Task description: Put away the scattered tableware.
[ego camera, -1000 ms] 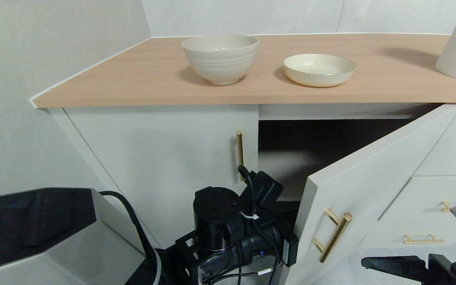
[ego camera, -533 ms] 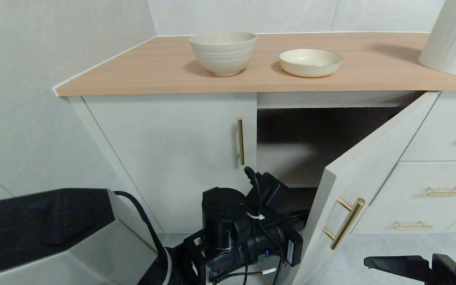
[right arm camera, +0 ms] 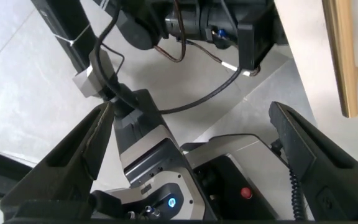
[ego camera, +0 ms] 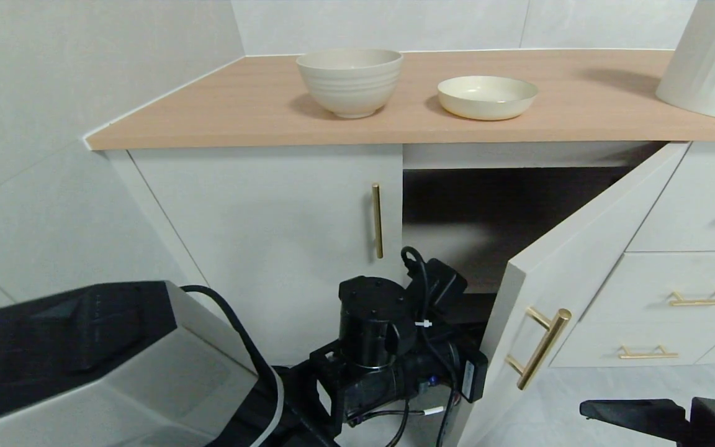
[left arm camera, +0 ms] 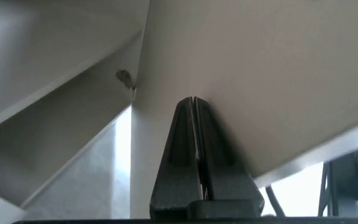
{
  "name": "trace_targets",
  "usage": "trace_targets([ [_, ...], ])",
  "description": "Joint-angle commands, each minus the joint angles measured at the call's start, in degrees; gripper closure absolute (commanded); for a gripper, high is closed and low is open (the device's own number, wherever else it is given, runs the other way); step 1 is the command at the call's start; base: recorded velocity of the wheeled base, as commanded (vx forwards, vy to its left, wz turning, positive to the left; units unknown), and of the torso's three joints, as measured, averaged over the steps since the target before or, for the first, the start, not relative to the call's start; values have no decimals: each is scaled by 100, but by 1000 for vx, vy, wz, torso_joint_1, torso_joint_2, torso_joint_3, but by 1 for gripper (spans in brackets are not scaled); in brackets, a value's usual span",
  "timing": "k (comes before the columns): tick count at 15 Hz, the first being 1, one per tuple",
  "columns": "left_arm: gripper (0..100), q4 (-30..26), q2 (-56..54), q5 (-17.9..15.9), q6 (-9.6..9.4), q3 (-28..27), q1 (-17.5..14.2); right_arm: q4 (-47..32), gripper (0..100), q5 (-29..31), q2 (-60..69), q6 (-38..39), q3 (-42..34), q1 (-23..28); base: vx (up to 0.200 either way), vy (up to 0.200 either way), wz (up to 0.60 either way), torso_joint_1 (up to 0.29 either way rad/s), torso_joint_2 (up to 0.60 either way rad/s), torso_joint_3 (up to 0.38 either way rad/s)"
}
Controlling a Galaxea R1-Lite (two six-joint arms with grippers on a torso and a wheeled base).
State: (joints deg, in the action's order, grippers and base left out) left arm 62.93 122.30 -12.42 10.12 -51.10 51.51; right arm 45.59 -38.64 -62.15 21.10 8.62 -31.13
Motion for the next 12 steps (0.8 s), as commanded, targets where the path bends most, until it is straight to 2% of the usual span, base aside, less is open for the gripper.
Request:
trace_targets([
  [1, 100, -246, 66, -6, 8, -471, 9, -7, 0, -3, 124, -1, -9, 2, -200, 0, 0, 22, 2, -2],
  [4, 100, -378, 225, 3, 8, -822, 9, 2, 0, -3, 185, -1, 17, -7, 0, 0, 0, 0, 0, 0],
  [8, 100, -474, 295, -6, 8, -989, 61, 2, 0, -12, 265, -1, 35, -7, 0, 0, 0, 0, 0, 0],
  [12, 100, -457, 260, 38, 8, -989, 351, 2, 0, -196, 396, -1, 131, -33, 0, 0, 0, 0, 0, 0],
])
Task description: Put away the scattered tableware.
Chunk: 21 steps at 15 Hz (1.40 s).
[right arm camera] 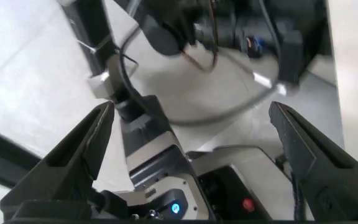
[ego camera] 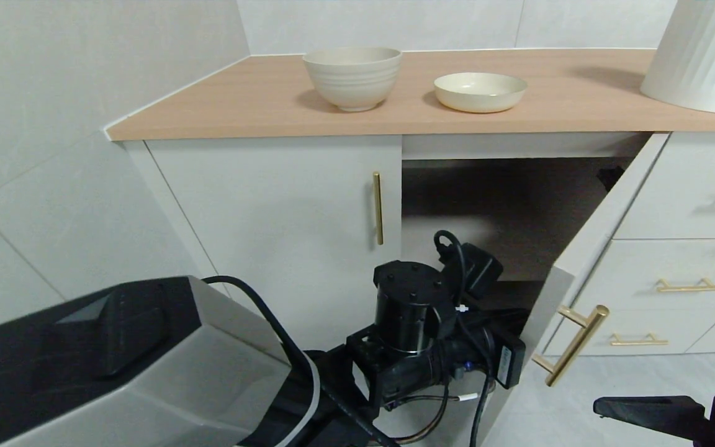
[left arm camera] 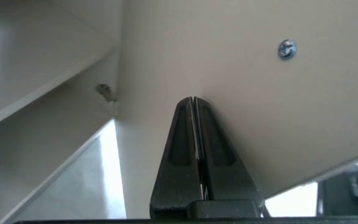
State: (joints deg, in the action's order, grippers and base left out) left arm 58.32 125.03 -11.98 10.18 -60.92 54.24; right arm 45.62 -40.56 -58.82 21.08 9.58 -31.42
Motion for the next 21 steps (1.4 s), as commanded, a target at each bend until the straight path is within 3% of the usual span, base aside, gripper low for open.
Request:
trace_targets([
  [1, 100, 4, -5, -6, 2, -17, 131, 0, 0, -75, 72, 2, 61, -5, 0, 0, 0, 0, 0, 0],
  [4, 100, 4, 39, -6, 19, -122, 412, -9, 0, -506, 64, 2, 123, -216, 0, 0, 0, 0, 0, 0],
  [5, 100, 13, 57, 3, 81, -131, 773, -9, 0, -515, 72, 2, 193, -541, 0, 0, 0, 0, 0, 0],
  [6, 100, 22, 57, 3, 151, -87, 931, -9, 0, -515, 90, -16, 193, -734, 0, 0, 0, 0, 0, 0],
  [8, 100, 250, 48, 12, 283, 115, 1019, -9, 0, -532, 160, -16, 176, -901, 0, 0, 0, 0, 0, 0],
  [10, 100, 505, 22, 12, 283, 256, 957, -9, 0, -532, 169, -25, 176, -919, 0, 0, 0, 0, 0, 0],
  [17, 100, 540, -910, 38, 292, 722, 342, -9, 0, -523, 125, -77, 167, -919, 0, 0, 0, 0, 0, 0],
  [19, 100, 443, -1385, 47, 283, 968, -106, -18, 0, -418, -86, -77, 167, -884, 0, 0, 0, 0, 0, 0],
  [21, 100, 399, -1921, 65, 283, 1433, -941, 17, 0, 250, -683, -86, 228, -840, 0, 0, 0, 0, 0, 0],
])
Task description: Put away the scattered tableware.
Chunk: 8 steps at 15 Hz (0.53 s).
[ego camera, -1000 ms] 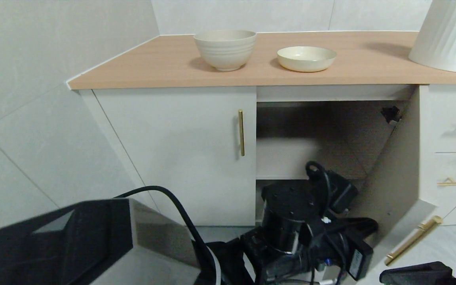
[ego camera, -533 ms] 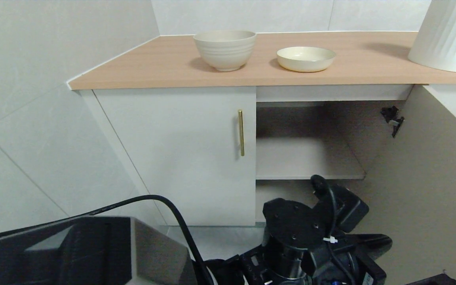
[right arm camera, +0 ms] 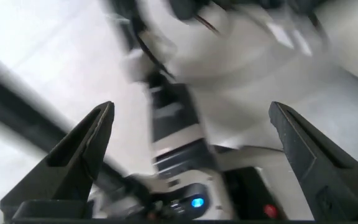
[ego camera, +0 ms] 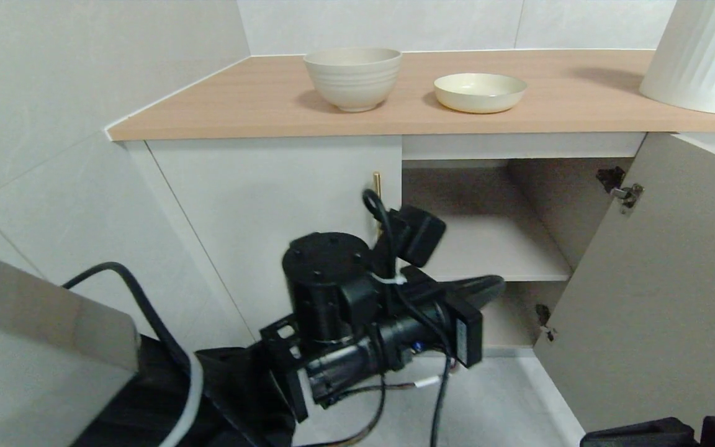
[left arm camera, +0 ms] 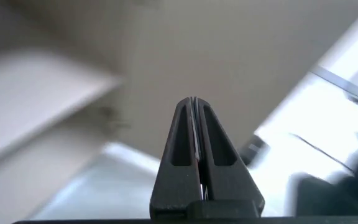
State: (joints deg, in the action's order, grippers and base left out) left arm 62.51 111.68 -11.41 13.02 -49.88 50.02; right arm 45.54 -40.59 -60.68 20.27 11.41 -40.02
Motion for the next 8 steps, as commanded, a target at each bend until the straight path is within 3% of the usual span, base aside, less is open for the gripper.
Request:
trace_targets([
  [1, 100, -20, -841, 16, -1, 559, -862, 60, 0, 482, -884, -50, 142, 21, 0, 0, 0, 0, 0, 0],
  [4, 100, -442, -1834, 122, -1, 1262, -1662, 86, 0, 1581, -2088, -436, 819, 38, 0, 0, 0, 0, 0, 0],
  [6, 100, -1303, -2748, 280, -1, 1613, -2031, 86, 0, 2170, -2536, -498, 1355, 21, 0, 0, 0, 0, 0, 0],
  [7, 100, -2244, -3495, 271, -1, 1640, -2295, 51, 0, 2187, -2747, -498, 1689, 30, 0, 0, 0, 0, 0, 0],
  [8, 100, -2903, -3943, 245, -1, 1596, -2356, -19, 0, 2214, -2800, -489, 1935, 82, 0, 0, 0, 0, 0, 0],
])
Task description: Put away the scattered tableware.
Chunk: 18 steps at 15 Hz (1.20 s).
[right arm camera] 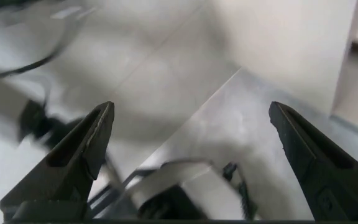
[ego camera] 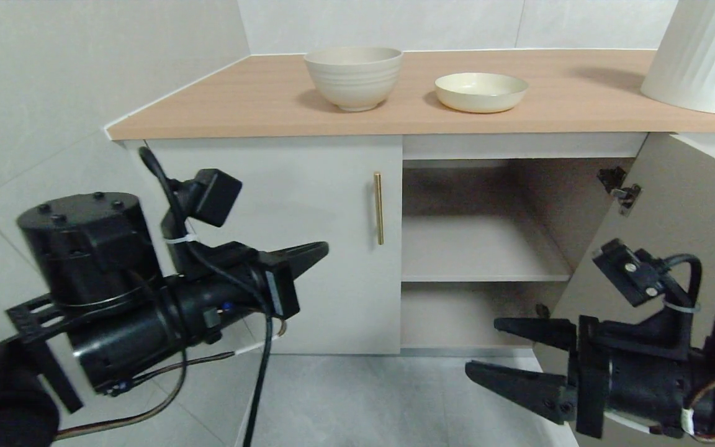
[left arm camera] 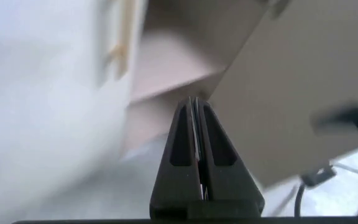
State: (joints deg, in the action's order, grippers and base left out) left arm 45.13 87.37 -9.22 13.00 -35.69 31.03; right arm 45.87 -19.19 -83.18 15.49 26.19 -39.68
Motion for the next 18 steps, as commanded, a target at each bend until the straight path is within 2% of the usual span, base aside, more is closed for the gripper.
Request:
trace_targets([
  [1, 100, -1815, -1873, 16, 1, 45, -466, -281, 0, 73, -507, -20, 756, 329, 0, 0, 0, 0, 0, 0],
  [2, 100, -2219, -2049, 8, 1, -8, -554, -703, 0, 73, -348, -20, 1046, 567, 0, 0, 0, 0, 0, 0],
  [3, 100, -2351, -2101, 8, 1, 10, -624, -975, 0, 73, -252, -20, 1196, 707, 0, 0, 0, 0, 0, 0],
  [5, 100, -2430, -2101, -107, 10, 115, -861, -1713, 0, 99, 161, -29, 1301, 1270, 0, 0, 0, 0, 0, 0],
  [6, 100, -2430, -2092, -186, 1, 107, -861, -1819, 0, 99, 267, -38, 1301, 1331, 0, 0, 0, 0, 0, 0],
  [7, 0, -2421, -2075, -212, 1, 98, -861, -2047, 0, 91, 416, -55, 1337, 1410, 0, 0, 0, 0, 0, 0],
  [11, 0, -2395, -2084, -239, 1, 80, -932, -2759, 0, 91, 777, -64, 1521, 1419, 0, 0, 0, 0, 0, 0],
  [14, 0, -2395, -2092, -212, -8, 80, -932, -3726, 0, 240, 1198, -73, 1952, 1419, 0, 0, 0, 0, 0, 0],
  [16, 0, -2395, -2092, -203, 1, 63, -932, -4113, 0, 926, 1225, -73, 2242, 1366, 0, 0, 0, 0, 0, 0],
  [18, 0, -2404, -2084, -203, 1, 45, -1055, -4359, 0, 1585, 1251, -73, 2409, 1085, 0, 0, 0, 0, 0, 0],
])
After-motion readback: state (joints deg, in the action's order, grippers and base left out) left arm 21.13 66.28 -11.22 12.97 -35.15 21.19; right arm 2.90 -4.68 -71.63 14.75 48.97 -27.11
